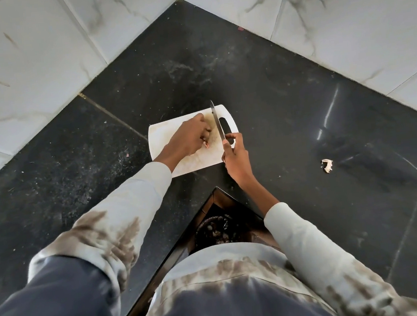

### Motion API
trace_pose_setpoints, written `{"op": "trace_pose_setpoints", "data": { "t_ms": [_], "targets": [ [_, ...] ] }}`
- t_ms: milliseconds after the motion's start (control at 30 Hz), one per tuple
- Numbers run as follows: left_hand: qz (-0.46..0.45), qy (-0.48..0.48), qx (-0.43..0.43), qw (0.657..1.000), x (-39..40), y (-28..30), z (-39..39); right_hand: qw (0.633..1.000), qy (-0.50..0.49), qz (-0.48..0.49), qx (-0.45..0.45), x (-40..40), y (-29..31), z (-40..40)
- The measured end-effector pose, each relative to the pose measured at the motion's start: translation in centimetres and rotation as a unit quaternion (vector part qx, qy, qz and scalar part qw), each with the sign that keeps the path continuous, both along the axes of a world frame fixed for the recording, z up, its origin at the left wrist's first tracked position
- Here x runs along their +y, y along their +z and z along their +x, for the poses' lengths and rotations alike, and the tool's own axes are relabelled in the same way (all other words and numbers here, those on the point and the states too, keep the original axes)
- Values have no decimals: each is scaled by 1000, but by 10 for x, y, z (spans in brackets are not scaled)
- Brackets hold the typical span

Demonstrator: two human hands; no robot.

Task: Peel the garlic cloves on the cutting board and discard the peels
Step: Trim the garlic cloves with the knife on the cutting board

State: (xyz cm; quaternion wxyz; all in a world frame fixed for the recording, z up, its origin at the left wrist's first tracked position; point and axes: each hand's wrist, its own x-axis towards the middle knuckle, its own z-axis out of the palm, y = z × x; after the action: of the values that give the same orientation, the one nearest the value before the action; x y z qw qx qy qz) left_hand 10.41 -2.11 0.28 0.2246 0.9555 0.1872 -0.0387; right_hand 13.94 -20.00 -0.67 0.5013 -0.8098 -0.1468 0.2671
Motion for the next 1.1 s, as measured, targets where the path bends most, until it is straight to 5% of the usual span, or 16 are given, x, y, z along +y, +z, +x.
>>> {"op": "trace_pose_setpoints", "data": {
  "t_ms": [233, 1100],
  "targets": [
    [-54, 131, -58, 988, 0, -9, -4, 1000, 12, -5, -24, 4, -1, -2],
    [-16, 149, -95, 984, 2, -27, -8, 988, 92, -65, -101, 3, -16, -7]
  ]
}}
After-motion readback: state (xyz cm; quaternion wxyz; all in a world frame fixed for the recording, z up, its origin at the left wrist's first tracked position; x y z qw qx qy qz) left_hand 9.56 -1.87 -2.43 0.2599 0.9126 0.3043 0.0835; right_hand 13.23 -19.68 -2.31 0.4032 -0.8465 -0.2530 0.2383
